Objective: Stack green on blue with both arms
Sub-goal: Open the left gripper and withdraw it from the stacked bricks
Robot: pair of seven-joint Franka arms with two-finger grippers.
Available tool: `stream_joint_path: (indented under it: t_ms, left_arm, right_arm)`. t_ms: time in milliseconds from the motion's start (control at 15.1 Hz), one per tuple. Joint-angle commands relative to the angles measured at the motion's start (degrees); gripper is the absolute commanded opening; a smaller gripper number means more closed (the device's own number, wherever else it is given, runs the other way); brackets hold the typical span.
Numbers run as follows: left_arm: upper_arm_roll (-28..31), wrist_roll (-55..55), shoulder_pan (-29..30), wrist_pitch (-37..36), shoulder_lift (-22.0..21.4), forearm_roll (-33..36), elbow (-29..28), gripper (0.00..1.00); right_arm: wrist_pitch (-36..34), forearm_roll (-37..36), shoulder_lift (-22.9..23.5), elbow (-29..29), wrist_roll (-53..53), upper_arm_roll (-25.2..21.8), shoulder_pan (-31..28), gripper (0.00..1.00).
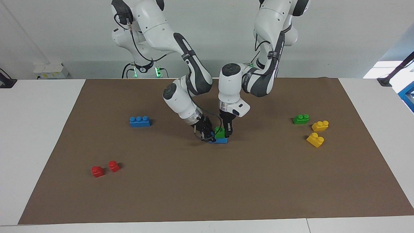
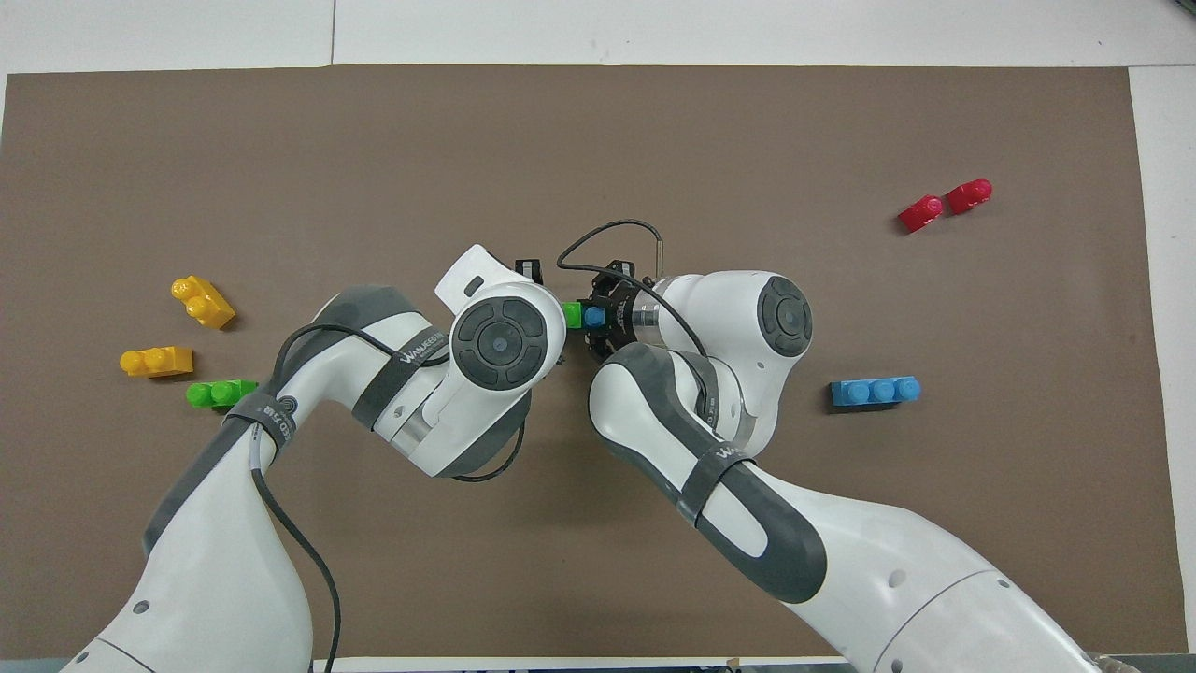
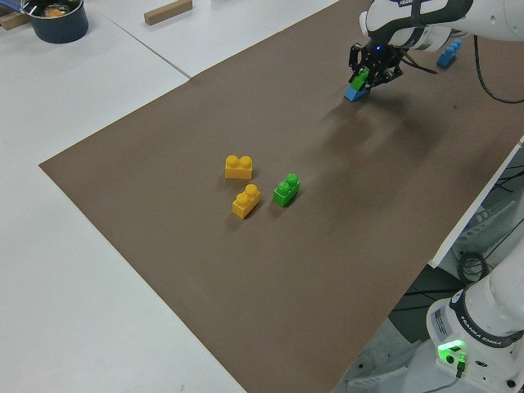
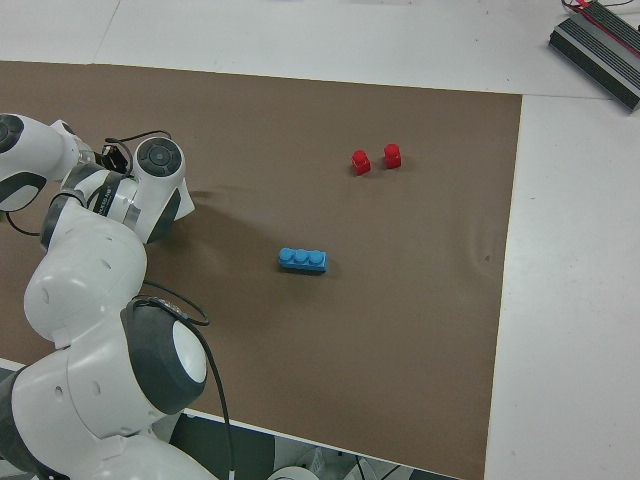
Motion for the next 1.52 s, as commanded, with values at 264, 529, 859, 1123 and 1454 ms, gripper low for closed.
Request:
stream_joint_path:
  t_ms: [264,529,859,1123,1454]
  left_arm:
    - [0.5,-0.46,0.05,0.38,-0.27,3.1,-2.16,1.0]
    - [0.41,3.92,1.36,-3.3,-3.34,3.1,-2.07,1.0]
    - [0.15,10.25,5.93,-8.75,-8.08,2.58,-1.72,1.0]
    - [0.06,25.06,12.25,-13.14,-12.92,-2.94,-0.59,1.0]
    - [0.41,60.12,22.88,-22.9,-19.68,-14.28,1.79,1.0]
  right_arm:
    - [2.06,1.33,1.0,-0.49,-0.07,-0.28,0.3,0.0]
    - [1.97,1.33,1.0,-0.4,0.2,-0.28,0.21,0.12]
    - [1.62,1.42,1.0,0.47,1.51,-0.19,-0.05,0.83]
    - [0.4,1.33,0.92,1.09,1.43,-0.28,-0.84,0.83]
    - [-8.02,1.24,-1.8,1.36,1.17,-0.37,-6.28,0.88]
